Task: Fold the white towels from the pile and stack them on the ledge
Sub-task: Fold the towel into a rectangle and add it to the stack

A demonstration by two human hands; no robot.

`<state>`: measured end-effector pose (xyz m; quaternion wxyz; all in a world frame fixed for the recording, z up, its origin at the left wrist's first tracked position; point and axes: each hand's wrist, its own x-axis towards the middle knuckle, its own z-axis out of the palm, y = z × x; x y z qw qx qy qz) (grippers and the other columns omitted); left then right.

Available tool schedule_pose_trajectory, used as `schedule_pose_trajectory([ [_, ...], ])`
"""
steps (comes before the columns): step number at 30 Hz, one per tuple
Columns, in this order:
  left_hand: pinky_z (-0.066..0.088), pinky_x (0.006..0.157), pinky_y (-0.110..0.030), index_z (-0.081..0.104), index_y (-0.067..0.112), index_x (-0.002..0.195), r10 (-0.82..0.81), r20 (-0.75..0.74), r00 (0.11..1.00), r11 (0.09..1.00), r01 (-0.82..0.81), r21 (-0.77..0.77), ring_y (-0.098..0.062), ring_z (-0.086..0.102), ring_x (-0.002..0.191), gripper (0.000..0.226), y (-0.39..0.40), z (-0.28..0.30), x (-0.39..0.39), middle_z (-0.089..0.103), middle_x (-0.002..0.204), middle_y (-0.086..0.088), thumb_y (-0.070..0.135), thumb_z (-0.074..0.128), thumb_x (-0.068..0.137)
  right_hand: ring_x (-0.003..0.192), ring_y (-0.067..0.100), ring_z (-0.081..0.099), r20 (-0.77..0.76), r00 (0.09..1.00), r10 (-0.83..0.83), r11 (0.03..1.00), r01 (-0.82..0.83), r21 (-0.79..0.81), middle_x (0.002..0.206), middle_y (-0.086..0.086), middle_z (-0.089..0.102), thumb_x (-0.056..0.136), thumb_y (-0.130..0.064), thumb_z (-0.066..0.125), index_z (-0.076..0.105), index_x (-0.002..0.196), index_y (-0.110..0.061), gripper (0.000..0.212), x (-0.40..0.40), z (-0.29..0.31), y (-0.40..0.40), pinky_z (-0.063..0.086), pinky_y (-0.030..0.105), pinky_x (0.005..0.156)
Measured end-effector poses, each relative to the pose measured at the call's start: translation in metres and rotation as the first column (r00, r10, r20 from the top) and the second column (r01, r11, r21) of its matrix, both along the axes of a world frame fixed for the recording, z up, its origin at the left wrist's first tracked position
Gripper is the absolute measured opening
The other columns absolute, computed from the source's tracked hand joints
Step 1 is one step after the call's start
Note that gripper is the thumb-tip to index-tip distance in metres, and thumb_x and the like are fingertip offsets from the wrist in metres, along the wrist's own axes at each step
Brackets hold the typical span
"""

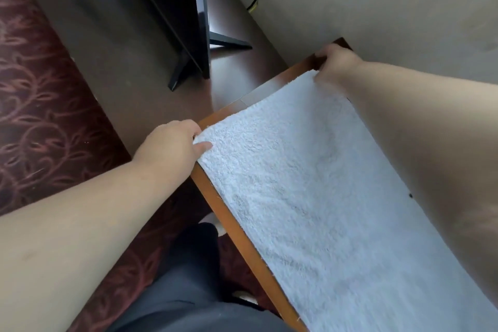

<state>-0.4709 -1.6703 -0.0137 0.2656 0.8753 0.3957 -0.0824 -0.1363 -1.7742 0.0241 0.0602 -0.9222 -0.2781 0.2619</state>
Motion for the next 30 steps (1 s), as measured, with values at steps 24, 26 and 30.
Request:
schedule_pose_trajectory([
  [24,0.034,0.056,-0.021,0.058,0.038,0.083,0.033,0.208,0.977,0.997,-0.048,0.064,-0.003,0.053,0.073,0.009,-0.067,0.06,-0.007,0.054,0.087,0.018,0.037,0.062,0.091,0.102,0.029,0.06,0.201,0.929,0.311,0.942,-0.329,0.062,0.108,0.008,0.068,0.095,-0.02,0.06,0.07,0.111,-0.018,0.019,-0.015,0.052,-0.092,0.046,0.031,0.082],
  [26,0.034,0.056,-0.021,0.058,0.039,0.083,0.026,0.234,0.972,0.997,-0.042,0.061,-0.002,0.053,0.073,0.009,-0.087,0.074,-0.005,0.054,0.088,0.017,0.037,0.062,0.091,0.104,0.03,0.06,0.209,0.932,0.295,0.948,-0.313,0.056,0.109,0.01,0.068,0.097,-0.018,0.059,0.071,0.11,-0.016,0.019,-0.019,0.065,-0.113,0.044,0.03,0.082],
  [30,0.034,0.059,-0.018,0.058,0.039,0.083,-0.031,0.268,0.963,0.996,0.005,0.094,-0.002,0.053,0.076,0.009,-0.128,0.093,-0.011,0.053,0.088,0.018,0.041,0.064,0.091,0.106,0.03,0.059,0.231,0.939,0.253,0.956,-0.28,0.092,0.114,0.01,0.066,0.097,-0.017,0.059,0.07,0.113,-0.013,0.019,-0.034,0.087,-0.158,0.041,0.028,0.08],
])
